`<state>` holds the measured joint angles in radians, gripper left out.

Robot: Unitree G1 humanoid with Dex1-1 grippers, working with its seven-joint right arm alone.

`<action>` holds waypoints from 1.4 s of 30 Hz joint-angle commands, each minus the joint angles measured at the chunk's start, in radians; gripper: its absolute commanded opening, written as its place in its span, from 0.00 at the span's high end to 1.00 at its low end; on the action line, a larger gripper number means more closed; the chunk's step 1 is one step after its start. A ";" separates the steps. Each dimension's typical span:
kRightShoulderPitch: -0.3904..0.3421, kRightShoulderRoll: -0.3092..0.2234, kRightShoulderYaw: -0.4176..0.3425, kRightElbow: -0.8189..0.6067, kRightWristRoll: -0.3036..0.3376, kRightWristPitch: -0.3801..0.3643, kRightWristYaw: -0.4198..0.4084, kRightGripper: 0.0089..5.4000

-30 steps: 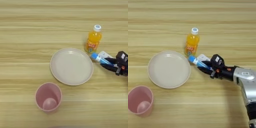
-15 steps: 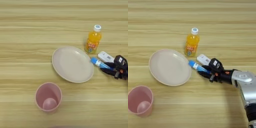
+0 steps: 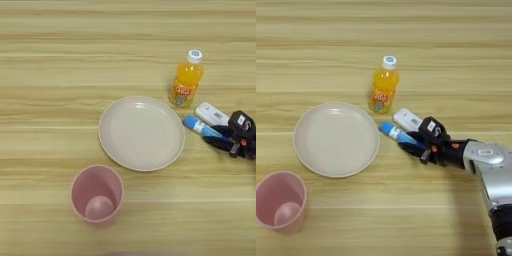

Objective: Move the objects on the table

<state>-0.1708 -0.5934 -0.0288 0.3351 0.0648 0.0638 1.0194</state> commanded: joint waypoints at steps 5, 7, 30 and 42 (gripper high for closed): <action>-0.065 -0.045 -0.011 -0.020 -0.005 -0.030 -0.035 0.67; -0.066 -0.045 -0.011 -0.018 -0.006 -0.029 -0.038 0.64; -0.009 0.026 -0.046 -0.446 0.226 0.108 -0.025 0.04; 0.060 0.107 0.095 -0.611 0.217 0.220 -0.089 0.01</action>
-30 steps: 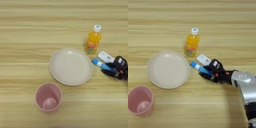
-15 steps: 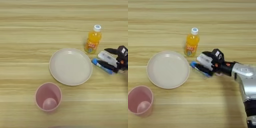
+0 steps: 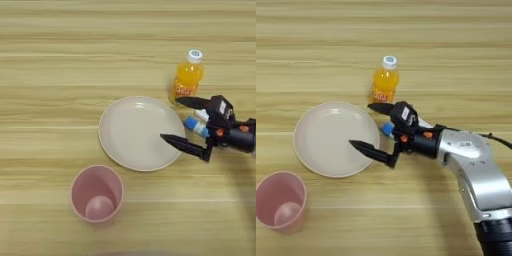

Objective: Move the objects on the table

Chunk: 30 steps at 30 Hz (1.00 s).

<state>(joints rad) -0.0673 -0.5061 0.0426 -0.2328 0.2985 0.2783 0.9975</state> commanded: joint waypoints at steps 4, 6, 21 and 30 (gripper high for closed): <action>-0.064 0.062 0.060 -0.027 -0.033 0.035 -0.118 0.01; -0.072 0.077 0.078 -0.016 -0.052 0.039 -0.139 0.01; -0.116 0.141 0.199 0.099 -0.207 0.043 -0.250 0.01; -0.131 0.168 0.242 0.143 -0.271 0.021 -0.270 0.01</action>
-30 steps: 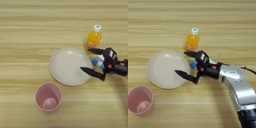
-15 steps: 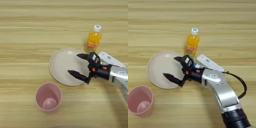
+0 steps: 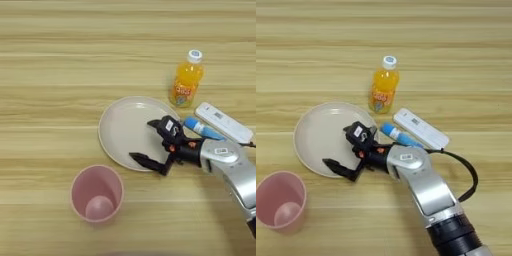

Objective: Move the objects on the table

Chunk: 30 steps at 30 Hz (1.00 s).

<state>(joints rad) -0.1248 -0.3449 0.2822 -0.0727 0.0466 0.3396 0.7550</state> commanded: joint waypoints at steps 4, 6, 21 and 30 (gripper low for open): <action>-0.084 0.019 0.020 0.003 -0.042 -0.050 -0.036 0.01; -0.089 0.024 0.027 0.014 -0.051 -0.054 -0.036 0.01; -0.072 0.019 0.061 -0.023 -0.030 -0.002 0.044 0.01; -0.051 0.007 0.073 -0.073 -0.005 0.024 0.103 0.01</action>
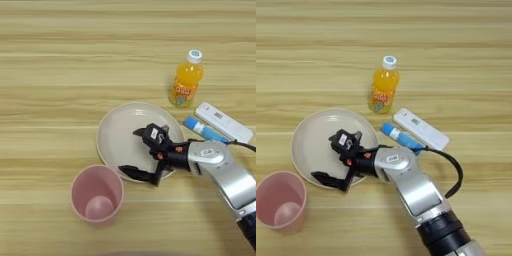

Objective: Move the objects on the table

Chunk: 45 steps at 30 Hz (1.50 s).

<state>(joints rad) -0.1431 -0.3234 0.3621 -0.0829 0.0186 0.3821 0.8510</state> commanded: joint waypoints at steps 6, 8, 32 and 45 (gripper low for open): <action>-0.013 -0.030 0.004 -0.095 0.031 -0.021 0.039 0.01; -0.011 -0.032 0.006 -0.099 0.031 -0.021 0.044 0.01; -0.046 -0.009 -0.077 -0.119 0.069 -0.050 0.020 0.01; -0.159 0.004 -0.301 -0.195 0.214 -0.056 -0.055 0.01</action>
<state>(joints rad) -0.2136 -0.3206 0.1229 -0.2307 0.1954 0.3618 0.8392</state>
